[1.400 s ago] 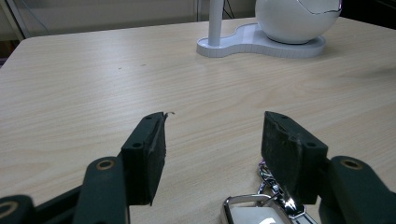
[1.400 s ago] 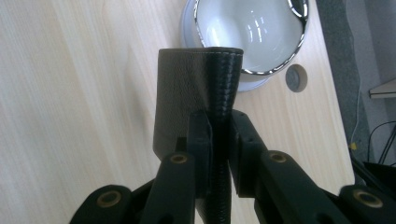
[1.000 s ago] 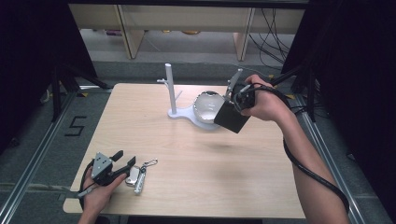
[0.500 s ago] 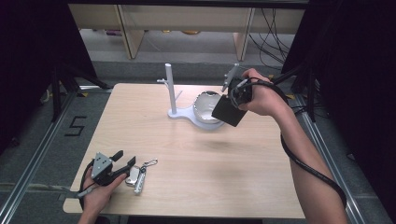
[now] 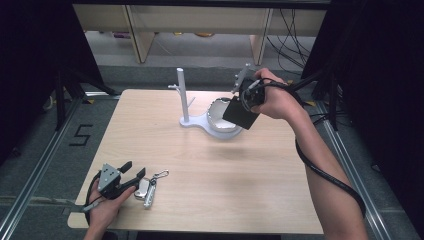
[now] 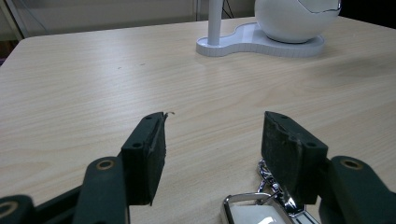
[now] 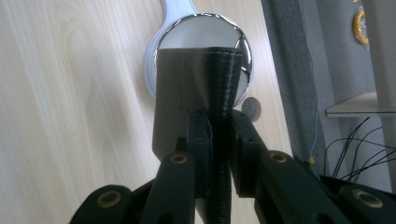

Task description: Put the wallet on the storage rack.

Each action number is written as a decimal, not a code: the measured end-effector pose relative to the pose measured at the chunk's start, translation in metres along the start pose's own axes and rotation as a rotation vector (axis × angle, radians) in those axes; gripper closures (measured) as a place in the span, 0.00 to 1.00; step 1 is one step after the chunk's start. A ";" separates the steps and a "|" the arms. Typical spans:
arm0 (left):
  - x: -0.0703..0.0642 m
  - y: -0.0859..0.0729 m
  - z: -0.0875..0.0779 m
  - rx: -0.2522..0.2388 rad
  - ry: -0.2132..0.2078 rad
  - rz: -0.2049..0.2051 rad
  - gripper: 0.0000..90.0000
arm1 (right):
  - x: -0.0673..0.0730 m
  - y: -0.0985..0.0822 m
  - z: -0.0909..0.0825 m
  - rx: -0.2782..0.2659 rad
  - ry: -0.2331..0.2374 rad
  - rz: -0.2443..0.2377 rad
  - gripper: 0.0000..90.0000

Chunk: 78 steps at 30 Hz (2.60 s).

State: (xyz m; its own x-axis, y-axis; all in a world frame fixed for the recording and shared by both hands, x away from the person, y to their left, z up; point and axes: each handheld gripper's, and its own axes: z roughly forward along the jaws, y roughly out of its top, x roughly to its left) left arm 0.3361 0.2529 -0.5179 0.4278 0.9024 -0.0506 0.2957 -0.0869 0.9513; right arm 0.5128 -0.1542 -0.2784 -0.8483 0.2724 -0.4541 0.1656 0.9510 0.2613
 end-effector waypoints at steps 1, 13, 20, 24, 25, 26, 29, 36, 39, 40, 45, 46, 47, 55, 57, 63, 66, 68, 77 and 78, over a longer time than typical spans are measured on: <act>0.000 0.000 0.000 0.000 0.000 0.000 0.44 | -0.001 0.001 0.000 0.000 -0.002 -0.006 0.90; 0.000 0.000 0.000 -0.001 -0.003 0.001 0.44 | -0.004 0.012 0.010 -0.017 -0.010 -0.013 0.90; 0.001 -0.001 0.000 -0.011 0.000 -0.007 0.44 | -0.009 0.016 0.011 -0.029 -0.030 -0.041 0.90; 0.001 0.000 0.000 -0.009 -0.003 -0.003 0.44 | -0.009 0.021 0.011 -0.027 -0.045 -0.034 0.90; 0.001 0.000 0.000 -0.010 -0.004 -0.003 0.44 | -0.011 0.022 0.012 -0.037 -0.044 -0.050 0.90; 0.001 -0.001 0.000 -0.011 -0.003 -0.005 0.44 | -0.011 0.022 0.012 -0.037 -0.044 -0.050 0.90; 0.002 0.000 -0.002 -0.007 0.006 -0.007 0.44 | -0.013 0.025 0.013 -0.030 -0.045 -0.049 0.90; 0.002 0.000 -0.002 -0.009 0.007 -0.005 0.44 | -0.015 0.028 0.015 -0.022 -0.052 -0.044 0.90; 0.002 -0.001 -0.001 -0.013 0.003 -0.006 0.44 | -0.017 0.029 0.018 -0.035 -0.068 -0.073 0.90; 0.002 -0.001 -0.001 -0.013 0.003 -0.006 0.44 | -0.017 0.029 0.018 -0.037 -0.069 -0.073 0.90; 0.003 0.000 -0.002 -0.014 0.004 -0.008 0.44 | -0.018 0.030 0.020 -0.038 -0.076 -0.078 0.90; 0.003 -0.001 -0.002 -0.015 0.004 -0.010 0.44 | -0.018 0.031 0.021 -0.037 -0.077 -0.075 0.90; 0.003 -0.001 -0.002 -0.012 0.004 -0.009 0.44 | -0.018 0.031 0.021 -0.037 -0.077 -0.075 0.90; 0.002 -0.001 -0.002 -0.009 0.005 -0.008 0.44 | -0.020 0.031 0.024 -0.041 -0.091 -0.075 0.90; 0.003 -0.001 -0.002 -0.024 0.004 -0.011 0.44 | -0.019 0.031 0.024 -0.031 -0.091 -0.046 0.90; 0.003 0.000 -0.002 -0.009 0.002 -0.003 0.44 | -0.018 0.032 0.027 -0.013 -0.085 -0.026 0.90; 0.003 -0.001 -0.002 -0.012 0.003 -0.003 0.44 | -0.018 0.033 0.029 -0.015 -0.079 -0.030 0.90; 0.003 -0.001 -0.002 -0.011 0.005 -0.005 0.44 | -0.019 0.034 0.031 -0.026 -0.094 -0.058 0.90; 0.003 0.000 -0.002 -0.012 0.004 -0.005 0.44 | -0.019 0.032 0.037 -0.017 -0.084 -0.050 0.90; 0.003 0.000 -0.002 -0.011 0.005 -0.005 0.44 | -0.016 0.032 0.036 0.001 -0.077 -0.005 0.90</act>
State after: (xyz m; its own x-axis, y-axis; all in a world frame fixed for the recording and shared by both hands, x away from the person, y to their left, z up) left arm 0.3353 0.2562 -0.5178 0.4222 0.9049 -0.0540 0.2882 -0.0776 0.9544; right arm 0.5498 -0.1226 -0.2936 -0.8082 0.2779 -0.5192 0.1617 0.9525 0.2582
